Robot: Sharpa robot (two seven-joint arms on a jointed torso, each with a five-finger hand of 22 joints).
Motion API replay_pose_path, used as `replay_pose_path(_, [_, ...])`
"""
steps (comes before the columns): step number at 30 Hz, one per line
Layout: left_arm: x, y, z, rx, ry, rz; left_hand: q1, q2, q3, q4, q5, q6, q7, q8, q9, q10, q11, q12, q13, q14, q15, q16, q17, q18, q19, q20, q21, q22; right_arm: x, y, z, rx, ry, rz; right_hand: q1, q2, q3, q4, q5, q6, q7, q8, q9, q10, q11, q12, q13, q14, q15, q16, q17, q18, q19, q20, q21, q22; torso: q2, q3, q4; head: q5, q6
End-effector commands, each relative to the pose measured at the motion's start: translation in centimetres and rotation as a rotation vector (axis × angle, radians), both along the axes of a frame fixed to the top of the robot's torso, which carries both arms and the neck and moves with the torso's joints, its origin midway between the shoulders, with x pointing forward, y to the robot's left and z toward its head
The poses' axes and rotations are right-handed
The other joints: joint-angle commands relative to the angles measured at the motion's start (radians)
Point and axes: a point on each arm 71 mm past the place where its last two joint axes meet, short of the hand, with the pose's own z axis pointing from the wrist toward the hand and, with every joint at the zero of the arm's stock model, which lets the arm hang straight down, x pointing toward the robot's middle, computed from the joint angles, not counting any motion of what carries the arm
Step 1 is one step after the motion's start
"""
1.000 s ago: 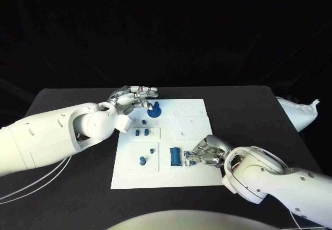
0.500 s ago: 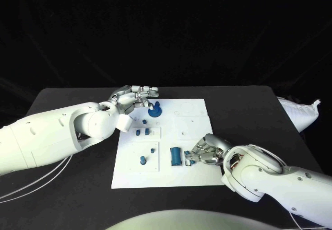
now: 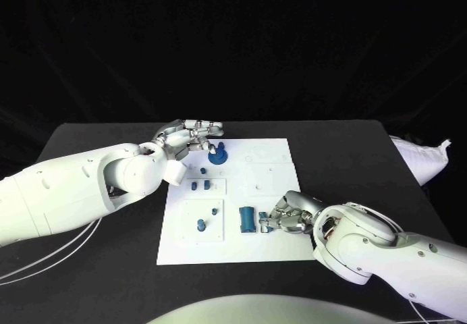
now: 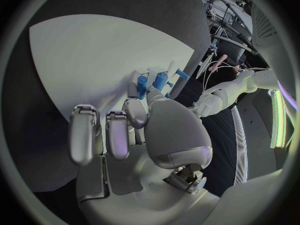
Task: Assemble the parts on the task board
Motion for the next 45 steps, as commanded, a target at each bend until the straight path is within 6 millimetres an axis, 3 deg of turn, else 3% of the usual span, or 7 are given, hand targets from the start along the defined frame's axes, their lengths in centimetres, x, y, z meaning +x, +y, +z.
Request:
replay_pose_path(1, [-0.06,-0.25,0.13,-0.008,-0.009,-0.014,-0.009,-0.003,-0.006,-0.002,0.004,-0.008,0.001,0.007,-0.001,-0.005,-0.001,0.003,-0.001,-0.005,0.001,0.005,-0.001,0.011,0.002,0.008,-0.004,-0.001,-0.27,0.32,-0.14,-0.044,0.007,0.050,-0.025,0.000,-0.011,0.016,0.006,0.007,0.002,0.008,0.003,0.007,0.000,0.005,0.004,0.077,-0.005,0.005,0.117,-0.014,0.003,-0.004,0.003,0.001,0.000,0.0002,-0.0003,0.000,-0.001])
replay_pose_path(5, [-0.06,-0.23,0.13,-0.007,-0.008,-0.013,-0.009,-0.003,-0.006,-0.002,0.004,-0.009,0.001,0.007,-0.002,-0.006,0.000,0.003,-0.001,-0.005,0.001,0.005,-0.001,0.011,0.002,0.008,-0.004,-0.001,-0.26,0.28,-0.14,-0.047,0.004,0.052,-0.072,-0.004,-0.054,0.040,0.046,0.006,0.001,0.013,0.007,0.008,0.000,0.007,0.007,0.077,-0.005,0.005,0.118,-0.014,0.003,-0.004,0.004,0.003,0.001,0.0003,-0.0003,0.001,-0.001])
replay_pose_path(13, [-0.06,-0.20,0.13,-0.006,-0.008,-0.012,-0.009,-0.003,-0.006,-0.002,0.004,-0.009,0.001,0.007,-0.002,-0.006,0.000,0.003,-0.001,-0.005,0.001,0.005,-0.001,0.011,0.002,0.008,-0.004,-0.001,-0.37,0.31,0.04,-0.043,-0.006,0.055,-0.128,0.019,-0.106,0.043,0.017,0.004,-0.001,0.021,0.015,0.012,-0.002,0.014,0.016,0.078,-0.006,0.007,0.121,-0.015,0.004,-0.005,0.006,0.006,0.000,0.0009,-0.0008,0.001,-0.002])
replay_pose_path(30, [0.02,-0.03,0.09,-0.004,-0.007,-0.009,-0.010,-0.002,-0.007,-0.002,0.004,-0.010,0.002,0.006,-0.002,-0.008,0.000,0.003,-0.002,-0.005,0.001,0.005,-0.002,0.011,0.002,0.008,-0.004,-0.002,-0.73,0.36,0.27,-0.031,0.005,0.062,-0.157,0.046,-0.134,0.043,0.025,0.005,-0.004,0.028,0.020,0.016,-0.004,0.024,0.024,0.079,-0.007,0.012,0.128,-0.016,0.007,-0.006,0.011,0.015,0.001,0.0003,-0.0011,0.002,-0.004])
replay_pose_path(33, [0.01,-0.04,0.09,-0.005,-0.007,-0.009,-0.010,-0.002,-0.007,-0.002,0.004,-0.010,0.002,0.006,-0.002,-0.008,0.000,0.003,-0.002,-0.005,0.001,0.005,-0.002,0.011,0.002,0.008,-0.004,-0.002,-0.70,0.05,0.27,-0.041,0.000,0.063,-0.147,0.044,-0.138,0.037,0.026,0.004,-0.004,0.029,0.021,0.017,-0.004,0.024,0.025,0.079,-0.008,0.013,0.129,-0.016,0.007,-0.006,0.010,0.014,0.000,-0.0001,0.0000,0.002,-0.005])
replay_pose_path(37, [0.01,0.03,0.09,-0.004,-0.007,-0.008,-0.010,-0.002,-0.007,-0.002,0.004,-0.012,0.002,0.006,-0.002,-0.010,0.000,0.004,-0.002,-0.005,0.001,0.006,-0.003,0.011,0.002,0.009,-0.005,-0.002,-0.71,-0.25,0.22,-0.055,0.000,0.070,-0.086,0.033,-0.145,0.011,0.017,0.000,-0.005,0.033,0.024,0.017,-0.005,0.023,0.027,0.079,-0.009,0.012,0.128,-0.016,0.007,-0.007,0.012,0.017,0.000,0.0007,-0.0002,0.003,-0.005])
replay_pose_path(45, [0.00,0.11,0.08,-0.003,-0.006,-0.008,-0.010,-0.002,-0.007,-0.002,0.004,-0.012,0.002,0.006,-0.002,-0.010,0.000,0.004,-0.002,-0.005,0.001,0.006,-0.003,0.011,0.002,0.009,-0.005,-0.002,-0.81,-0.45,0.21,-0.061,0.005,0.077,-0.026,0.026,-0.154,-0.021,-0.031,-0.004,-0.003,0.036,0.027,0.015,-0.003,0.019,0.027,0.079,-0.008,0.012,0.128,-0.017,0.007,-0.006,0.012,0.018,0.000,0.0006,-0.0009,0.003,-0.006])
